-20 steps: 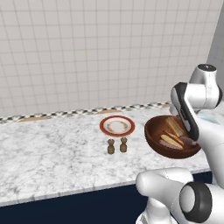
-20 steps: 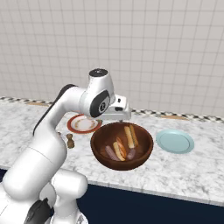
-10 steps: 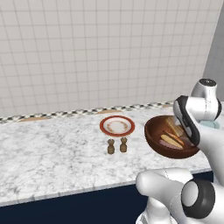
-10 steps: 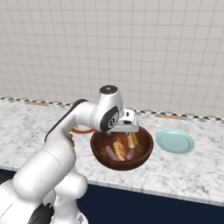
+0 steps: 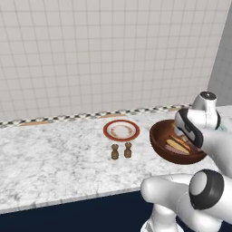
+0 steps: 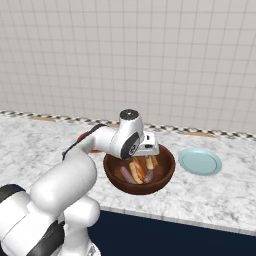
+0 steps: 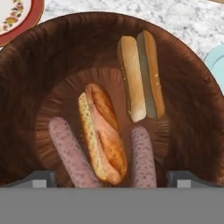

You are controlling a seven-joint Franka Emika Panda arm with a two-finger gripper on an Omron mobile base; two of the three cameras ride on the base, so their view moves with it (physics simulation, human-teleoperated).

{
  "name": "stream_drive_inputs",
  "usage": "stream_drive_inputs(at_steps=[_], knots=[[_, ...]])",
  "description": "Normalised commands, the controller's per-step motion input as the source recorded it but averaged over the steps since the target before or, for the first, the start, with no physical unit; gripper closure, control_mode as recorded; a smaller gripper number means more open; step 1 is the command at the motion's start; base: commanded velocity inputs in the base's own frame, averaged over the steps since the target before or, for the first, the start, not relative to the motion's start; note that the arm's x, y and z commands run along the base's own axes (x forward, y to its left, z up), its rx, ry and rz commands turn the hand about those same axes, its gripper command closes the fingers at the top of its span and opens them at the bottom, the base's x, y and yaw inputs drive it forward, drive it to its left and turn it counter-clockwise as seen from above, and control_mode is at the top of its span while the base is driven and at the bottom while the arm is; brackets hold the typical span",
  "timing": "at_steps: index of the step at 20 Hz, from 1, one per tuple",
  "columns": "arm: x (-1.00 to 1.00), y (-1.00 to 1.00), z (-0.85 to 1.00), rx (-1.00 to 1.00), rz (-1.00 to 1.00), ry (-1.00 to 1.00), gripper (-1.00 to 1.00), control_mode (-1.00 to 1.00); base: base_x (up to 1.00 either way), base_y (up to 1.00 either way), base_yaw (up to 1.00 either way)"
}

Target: Place one bun and one sausage from the bowl on each plate.

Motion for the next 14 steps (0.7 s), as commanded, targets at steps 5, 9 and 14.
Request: stream_drive_inputs(at_steps=[5, 9, 14], knots=[[0.38, -0.14, -0.2, 0.0, 0.01, 0.0, -1.0, -1.0, 0.0, 0.0, 0.0], [0.36, -0.09, -0.15, 0.0, 0.0, 0.0, -1.0, -1.0, 0.0, 0.0, 0.0], [0.33, -0.07, -0.16, 0.0, 0.0, 0.0, -1.0, -1.0, 0.0, 0.0, 0.0]])
